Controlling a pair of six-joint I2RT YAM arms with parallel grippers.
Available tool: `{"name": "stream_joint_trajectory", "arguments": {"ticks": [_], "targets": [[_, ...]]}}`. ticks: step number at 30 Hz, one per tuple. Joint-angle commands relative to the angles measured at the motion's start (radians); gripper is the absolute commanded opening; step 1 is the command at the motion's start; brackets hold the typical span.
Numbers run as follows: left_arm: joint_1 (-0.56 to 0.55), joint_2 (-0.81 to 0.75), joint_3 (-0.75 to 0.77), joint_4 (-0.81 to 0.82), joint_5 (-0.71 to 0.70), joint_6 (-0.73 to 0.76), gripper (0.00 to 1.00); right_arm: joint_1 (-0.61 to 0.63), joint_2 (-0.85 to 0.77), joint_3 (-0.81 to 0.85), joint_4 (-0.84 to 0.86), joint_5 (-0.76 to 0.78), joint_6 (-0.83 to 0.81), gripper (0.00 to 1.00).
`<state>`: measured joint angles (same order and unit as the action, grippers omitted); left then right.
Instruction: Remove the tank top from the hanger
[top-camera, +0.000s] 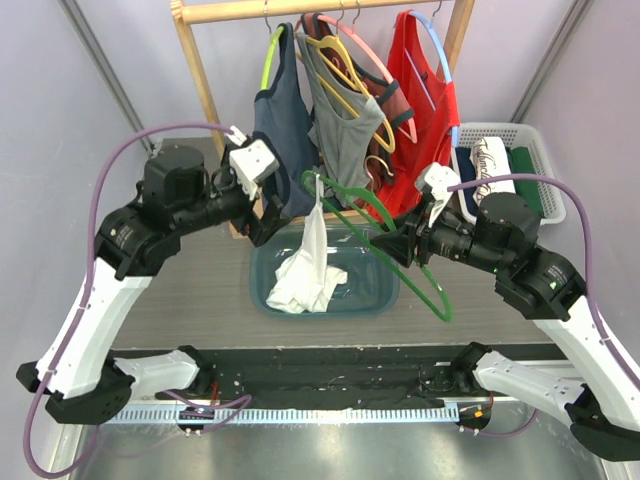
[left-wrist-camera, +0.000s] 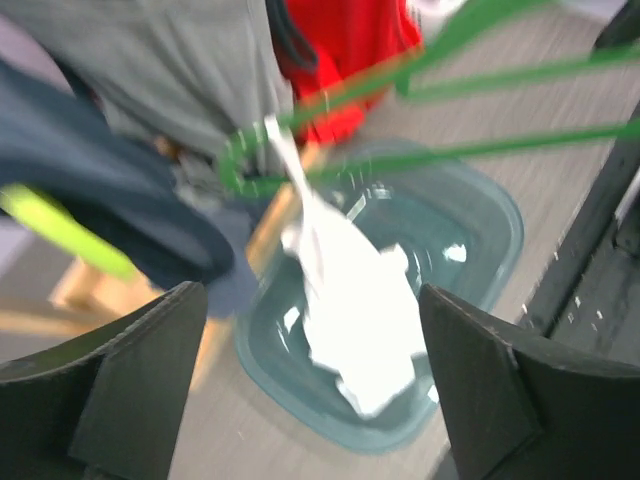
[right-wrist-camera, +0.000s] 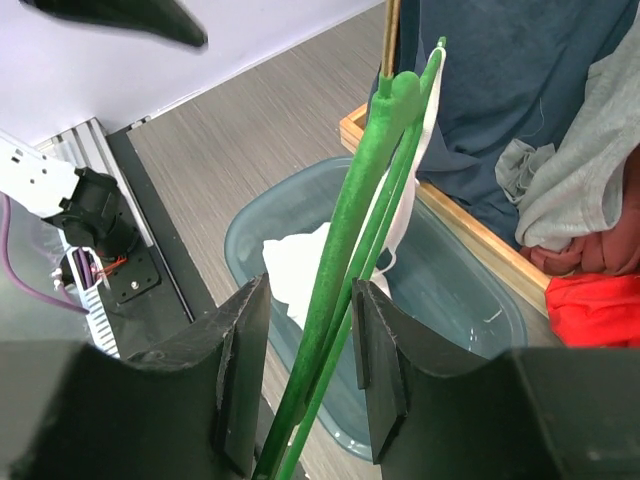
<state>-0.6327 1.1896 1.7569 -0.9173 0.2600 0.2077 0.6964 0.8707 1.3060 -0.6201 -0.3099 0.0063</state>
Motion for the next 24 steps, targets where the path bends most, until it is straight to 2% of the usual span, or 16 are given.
{"name": "stream_joint_trajectory", "arguments": {"ticks": [1, 6, 11, 20, 23, 24], "targets": [[0.005, -0.027, -0.138, 0.060, -0.006, -0.050, 0.84, 0.000, 0.004, 0.062, 0.042, -0.011, 0.001, 0.01], [0.005, -0.022, -0.212, 0.115, 0.027, -0.076, 0.79, 0.000, 0.019, 0.068, 0.046, -0.054, 0.014, 0.01], [0.005, 0.011, -0.183, 0.147, 0.027, -0.083, 0.80, 0.000, 0.031, 0.073, 0.028, -0.155, 0.021, 0.01], [0.007, 0.025, -0.198, 0.164, 0.059, -0.125, 0.79, 0.000, 0.005, 0.072, 0.040, -0.176, 0.044, 0.01], [0.010, 0.031, -0.212, 0.181, 0.058, -0.140, 0.72, -0.001, 0.001, 0.070, 0.060, -0.204, 0.064, 0.01], [0.010, 0.036, -0.212, 0.182, 0.053, -0.140, 0.66, 0.000, 0.001, 0.067, 0.066, -0.216, 0.064, 0.01]]}}
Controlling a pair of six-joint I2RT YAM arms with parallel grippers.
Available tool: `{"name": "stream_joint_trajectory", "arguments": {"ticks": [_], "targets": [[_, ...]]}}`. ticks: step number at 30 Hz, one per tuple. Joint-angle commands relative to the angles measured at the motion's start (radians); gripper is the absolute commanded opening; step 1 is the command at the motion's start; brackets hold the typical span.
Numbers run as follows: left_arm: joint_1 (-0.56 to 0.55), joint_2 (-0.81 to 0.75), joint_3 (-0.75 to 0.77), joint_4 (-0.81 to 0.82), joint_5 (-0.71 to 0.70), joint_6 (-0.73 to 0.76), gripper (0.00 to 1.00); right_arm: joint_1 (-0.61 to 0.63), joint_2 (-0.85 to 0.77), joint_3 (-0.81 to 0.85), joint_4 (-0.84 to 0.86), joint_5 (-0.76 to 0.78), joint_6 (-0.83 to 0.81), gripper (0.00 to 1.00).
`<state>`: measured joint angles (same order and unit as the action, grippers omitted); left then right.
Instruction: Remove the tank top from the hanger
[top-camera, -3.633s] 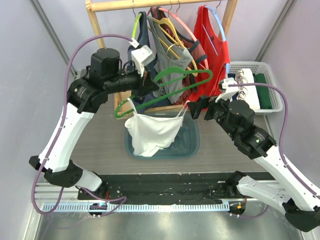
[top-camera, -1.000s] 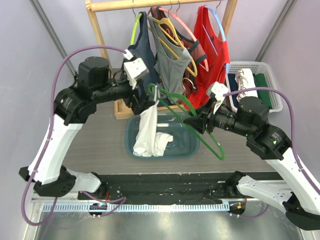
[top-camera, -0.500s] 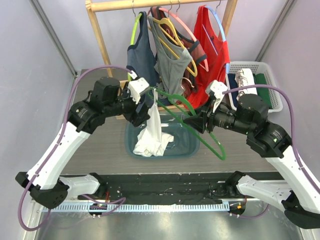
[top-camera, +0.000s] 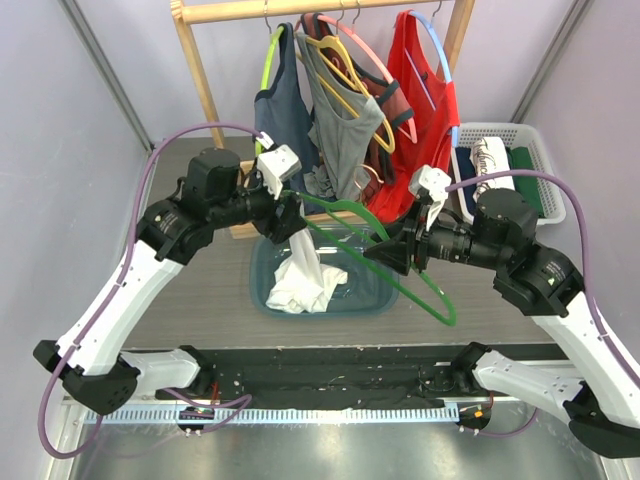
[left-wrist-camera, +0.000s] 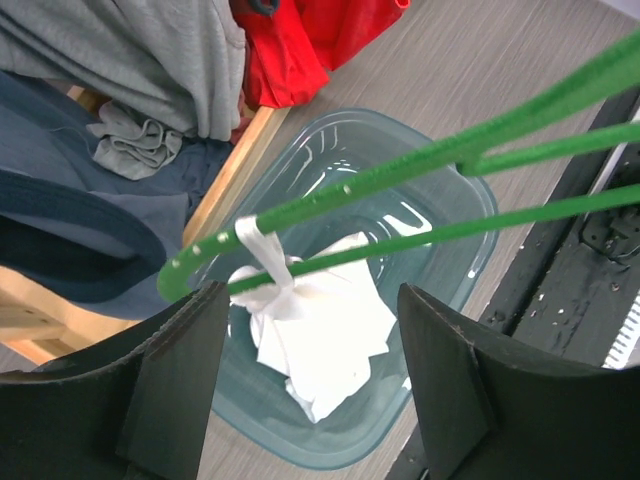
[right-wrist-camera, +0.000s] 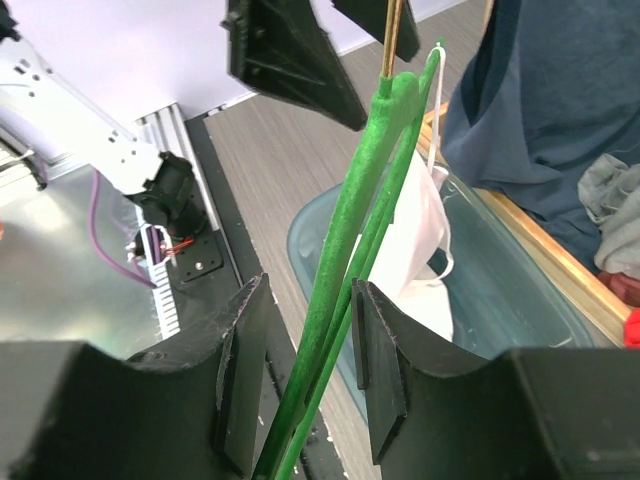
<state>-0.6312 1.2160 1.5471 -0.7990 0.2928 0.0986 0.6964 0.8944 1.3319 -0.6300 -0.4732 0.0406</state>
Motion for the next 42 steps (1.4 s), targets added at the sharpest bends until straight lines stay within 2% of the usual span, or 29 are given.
{"name": "stream_joint_trajectory", "arguments": {"ticks": [1, 5, 6, 9, 14, 17, 24, 32, 38, 42], "targets": [[0.010, 0.013, 0.001, 0.072, 0.013, -0.033, 0.63, 0.000, -0.023, 0.039, 0.078, -0.051, 0.036, 0.01], [0.011, 0.022, -0.001, 0.075, -0.015, -0.027, 0.46, 0.000, -0.034, 0.023, 0.093, -0.054, 0.047, 0.01], [0.011, 0.022, 0.001, 0.078, -0.020, -0.027, 0.37, 0.000, -0.035, 0.020, 0.095, -0.051, 0.050, 0.01], [0.011, 0.025, -0.004, 0.078, -0.038, -0.020, 0.23, 0.000, -0.045, 0.013, 0.092, -0.036, 0.047, 0.01], [0.014, 0.016, -0.012, 0.081, -0.067, -0.005, 0.06, -0.001, -0.054, 0.012, 0.089, -0.022, 0.045, 0.01], [0.022, 0.007, -0.009, 0.075, -0.078, -0.003, 0.00, 0.000, -0.057, 0.013, 0.073, -0.012, 0.041, 0.01], [0.059, -0.018, 0.010, 0.066, -0.072, -0.017, 0.00, 0.000, -0.071, -0.002, 0.055, 0.005, 0.033, 0.01], [0.097, -0.009, 0.148, 0.067, -0.083, -0.019, 0.00, 0.000, -0.092, -0.010, -0.014, -0.004, 0.035, 0.01], [0.099, 0.056, 0.212, 0.067, -0.020, -0.063, 0.00, 0.000, -0.135, 0.015, -0.088, -0.074, 0.039, 0.01], [0.094, 0.063, 0.161, 0.069, 0.049, -0.094, 0.00, 0.000, -0.190, 0.091, -0.134, -0.048, 0.047, 0.01]]}}
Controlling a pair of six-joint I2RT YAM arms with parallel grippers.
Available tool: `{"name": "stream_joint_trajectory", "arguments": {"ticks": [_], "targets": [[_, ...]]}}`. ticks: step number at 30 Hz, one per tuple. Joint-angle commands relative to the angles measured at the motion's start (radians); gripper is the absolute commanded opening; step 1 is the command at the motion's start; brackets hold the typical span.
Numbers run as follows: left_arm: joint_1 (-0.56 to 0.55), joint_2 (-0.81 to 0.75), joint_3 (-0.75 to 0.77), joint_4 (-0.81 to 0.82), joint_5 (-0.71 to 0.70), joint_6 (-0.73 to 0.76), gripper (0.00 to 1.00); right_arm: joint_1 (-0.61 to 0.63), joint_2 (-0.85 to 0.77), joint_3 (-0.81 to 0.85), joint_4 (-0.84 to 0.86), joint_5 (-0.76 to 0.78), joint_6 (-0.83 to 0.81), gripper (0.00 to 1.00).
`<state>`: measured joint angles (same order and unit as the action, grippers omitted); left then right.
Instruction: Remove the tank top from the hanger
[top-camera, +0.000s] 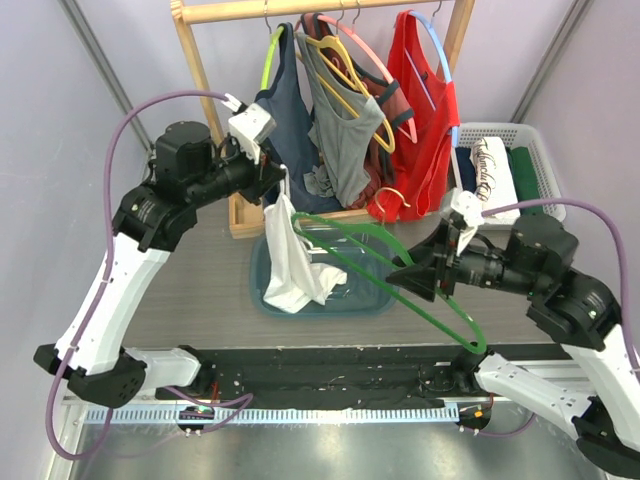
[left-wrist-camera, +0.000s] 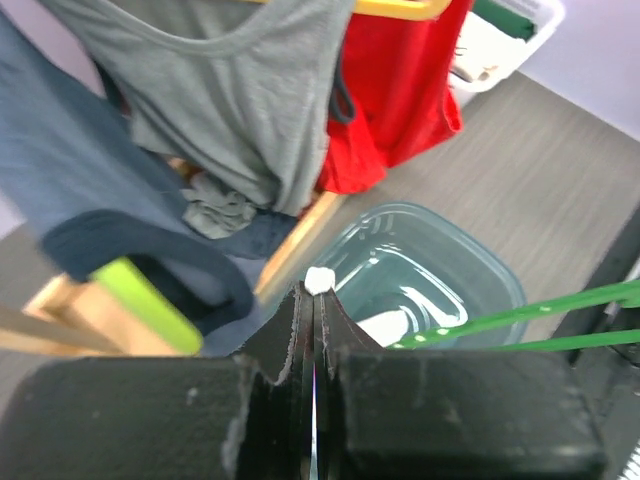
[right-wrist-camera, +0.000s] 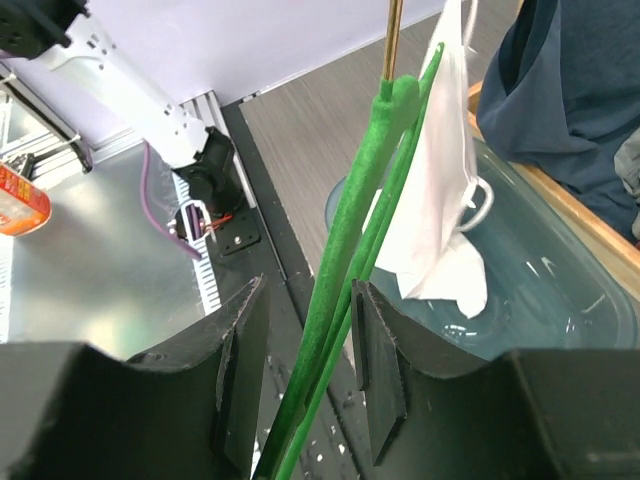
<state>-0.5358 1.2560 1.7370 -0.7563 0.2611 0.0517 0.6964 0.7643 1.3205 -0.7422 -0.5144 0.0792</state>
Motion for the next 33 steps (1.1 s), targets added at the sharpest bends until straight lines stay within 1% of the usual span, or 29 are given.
{"name": "stream_joint_trajectory", "arguments": {"ticks": [1, 2, 3, 4, 5, 8, 9, 10, 11, 12, 13, 14, 17, 18, 20, 21, 22, 23, 24, 28, 33], "targets": [[-0.001, 0.019, -0.043, 0.029, 0.093, -0.071, 0.00, 0.000, -0.071, 0.126, -0.055, 0.032, 0.002, 0.01], [-0.004, 0.017, -0.057, 0.031, 0.121, -0.078, 0.00, 0.000, -0.088, 0.150, -0.074, 0.056, -0.004, 0.01], [-0.010, 0.016, -0.077, 0.031, 0.128, -0.085, 0.00, 0.002, -0.092, 0.210, -0.100, 0.089, -0.010, 0.01], [-0.010, 0.014, -0.085, 0.032, 0.141, -0.088, 0.00, 0.000, -0.095, 0.242, -0.149, 0.121, -0.027, 0.01], [-0.013, 0.014, -0.088, 0.032, 0.151, -0.089, 0.00, -0.001, -0.102, 0.299, -0.170, 0.192, -0.035, 0.01], [-0.016, 0.019, -0.093, 0.034, 0.179, -0.087, 0.00, 0.000, -0.117, 0.354, -0.212, 0.272, -0.053, 0.01], [-0.018, 0.019, -0.094, 0.032, 0.194, -0.079, 0.04, -0.001, -0.126, 0.365, -0.212, 0.275, -0.055, 0.01], [-0.020, 0.020, -0.105, 0.028, 0.214, -0.073, 0.32, 0.000, -0.128, 0.364, -0.204, 0.275, -0.053, 0.01], [-0.018, 0.017, -0.109, 0.022, 0.240, -0.064, 0.49, 0.000, -0.128, 0.355, -0.201, 0.268, -0.052, 0.01], [-0.018, 0.014, -0.111, 0.015, 0.281, -0.056, 0.63, 0.000, -0.122, 0.347, -0.200, 0.261, -0.052, 0.01], [-0.018, 0.010, -0.113, -0.004, 0.299, -0.024, 0.93, 0.000, -0.115, 0.338, -0.195, 0.254, -0.049, 0.01], [-0.018, 0.000, -0.111, -0.014, 0.322, -0.013, 0.99, 0.000, -0.109, 0.321, -0.194, 0.235, -0.050, 0.01], [-0.015, -0.026, -0.087, -0.092, 0.371, 0.074, 1.00, 0.000, -0.083, 0.299, -0.189, 0.211, -0.058, 0.01], [-0.013, -0.033, -0.077, -0.150, 0.416, 0.108, 1.00, 0.000, -0.066, 0.296, -0.189, 0.192, -0.062, 0.01], [-0.006, -0.065, -0.054, -0.220, 0.476, 0.224, 1.00, 0.000, -0.051, 0.283, -0.187, 0.162, -0.074, 0.01], [-0.003, -0.079, -0.053, -0.291, 0.515, 0.262, 0.99, 0.000, -0.043, 0.276, -0.189, 0.116, -0.073, 0.01], [0.005, -0.092, -0.051, -0.314, 0.526, 0.322, 1.00, 0.000, -0.022, 0.270, -0.190, 0.091, -0.096, 0.01], [0.011, -0.107, -0.054, -0.333, 0.535, 0.344, 1.00, 0.000, -0.011, 0.260, -0.194, 0.065, -0.105, 0.01], [0.017, -0.136, -0.056, -0.351, 0.547, 0.364, 0.99, 0.000, 0.001, 0.255, -0.201, -0.005, -0.128, 0.01], [0.043, -0.168, -0.067, -0.377, 0.596, 0.418, 1.00, 0.000, 0.070, 0.224, -0.201, -0.163, -0.168, 0.01], [0.043, -0.158, -0.047, -0.432, 0.681, 0.445, 1.00, 0.000, 0.138, 0.192, -0.171, -0.266, -0.183, 0.01]]}}
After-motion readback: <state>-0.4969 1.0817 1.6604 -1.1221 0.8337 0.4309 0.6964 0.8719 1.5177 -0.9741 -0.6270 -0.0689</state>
